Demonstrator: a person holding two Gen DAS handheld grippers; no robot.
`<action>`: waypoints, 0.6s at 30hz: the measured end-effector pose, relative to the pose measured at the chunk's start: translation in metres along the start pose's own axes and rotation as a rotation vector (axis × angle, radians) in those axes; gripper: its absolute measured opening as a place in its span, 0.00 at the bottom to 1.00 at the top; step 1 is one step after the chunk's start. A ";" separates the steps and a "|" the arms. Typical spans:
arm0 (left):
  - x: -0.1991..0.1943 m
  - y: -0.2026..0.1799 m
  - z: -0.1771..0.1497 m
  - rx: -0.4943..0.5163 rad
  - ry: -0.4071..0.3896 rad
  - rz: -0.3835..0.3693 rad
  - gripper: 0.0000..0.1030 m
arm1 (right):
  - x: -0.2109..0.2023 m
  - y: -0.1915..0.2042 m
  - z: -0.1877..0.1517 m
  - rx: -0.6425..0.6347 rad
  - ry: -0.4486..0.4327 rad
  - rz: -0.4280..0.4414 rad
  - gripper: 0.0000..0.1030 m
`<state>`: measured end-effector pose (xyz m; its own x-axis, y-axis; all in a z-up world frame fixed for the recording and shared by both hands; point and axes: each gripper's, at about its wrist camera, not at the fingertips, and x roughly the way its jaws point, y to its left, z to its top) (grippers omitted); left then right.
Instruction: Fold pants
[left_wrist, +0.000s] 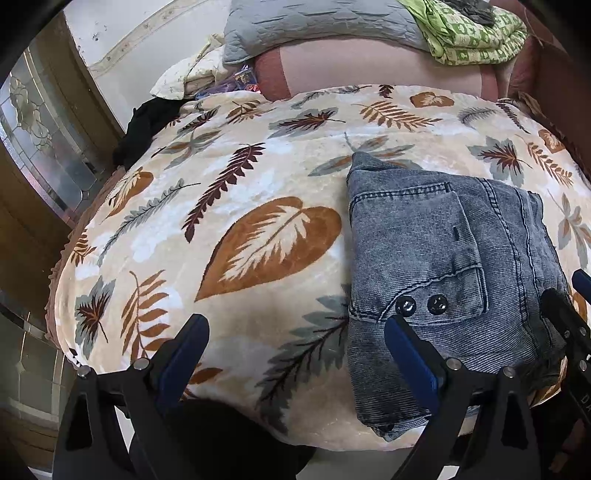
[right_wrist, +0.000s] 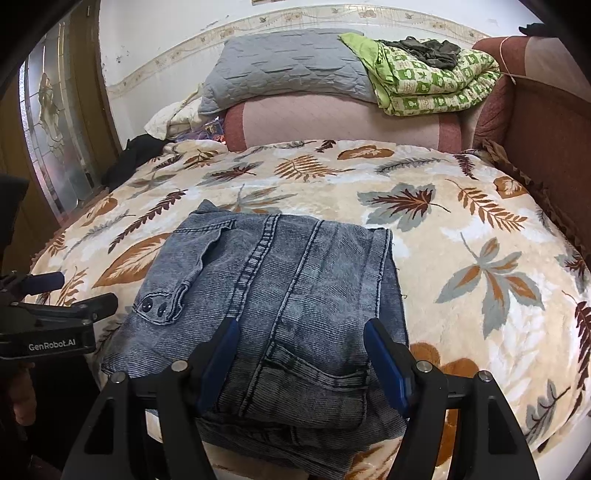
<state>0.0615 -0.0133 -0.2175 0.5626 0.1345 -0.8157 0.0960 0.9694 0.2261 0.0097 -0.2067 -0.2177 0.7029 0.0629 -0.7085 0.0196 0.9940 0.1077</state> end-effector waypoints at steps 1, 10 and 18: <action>0.001 0.000 0.000 0.001 0.002 0.001 0.94 | 0.000 0.000 0.000 -0.001 0.001 0.000 0.71; 0.009 -0.004 -0.004 0.009 0.022 0.001 0.94 | 0.007 0.004 -0.002 -0.018 0.030 -0.001 0.71; 0.031 -0.010 -0.014 0.013 0.062 -0.002 0.94 | 0.030 0.003 -0.012 -0.044 0.136 -0.018 0.73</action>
<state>0.0666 -0.0158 -0.2528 0.5107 0.1453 -0.8474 0.1082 0.9669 0.2310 0.0224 -0.2010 -0.2465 0.6002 0.0541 -0.7980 -0.0024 0.9978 0.0658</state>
